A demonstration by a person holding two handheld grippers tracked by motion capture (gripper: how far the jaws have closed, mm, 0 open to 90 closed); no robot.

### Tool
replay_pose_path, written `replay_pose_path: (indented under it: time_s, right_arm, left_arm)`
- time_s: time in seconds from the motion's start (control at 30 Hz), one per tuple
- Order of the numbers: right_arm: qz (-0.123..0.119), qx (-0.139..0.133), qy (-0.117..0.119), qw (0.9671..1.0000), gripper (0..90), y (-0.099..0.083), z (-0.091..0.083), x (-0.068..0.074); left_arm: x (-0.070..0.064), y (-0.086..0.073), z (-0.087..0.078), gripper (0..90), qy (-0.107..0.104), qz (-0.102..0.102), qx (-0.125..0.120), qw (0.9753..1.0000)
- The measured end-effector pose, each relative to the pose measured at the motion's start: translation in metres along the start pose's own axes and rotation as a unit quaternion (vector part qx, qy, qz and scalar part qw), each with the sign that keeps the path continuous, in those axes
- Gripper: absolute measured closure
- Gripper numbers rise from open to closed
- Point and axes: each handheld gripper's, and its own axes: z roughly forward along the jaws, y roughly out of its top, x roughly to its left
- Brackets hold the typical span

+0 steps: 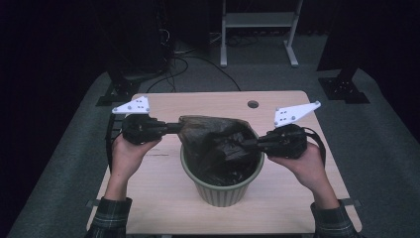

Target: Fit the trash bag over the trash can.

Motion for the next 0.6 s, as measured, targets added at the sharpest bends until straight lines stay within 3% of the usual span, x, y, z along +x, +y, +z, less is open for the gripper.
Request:
replay_pose_path:
  time_s: [0.33, 0.6]
  right_arm:
    - [0.021, -0.007, -0.037, 0.9991, 89.7, -0.023, -0.033, -0.014]
    - [0.047, -0.017, -0.069, 0.9964, 89.8, -0.046, -0.064, -0.025]
  left_arm:
    - [-0.001, -0.024, -0.025, 90.0, 0.017, -0.013, -0.006, 0.9998]
    - [-0.007, -0.038, -0.036, 90.0, 0.021, -0.018, -0.009, 0.9996]
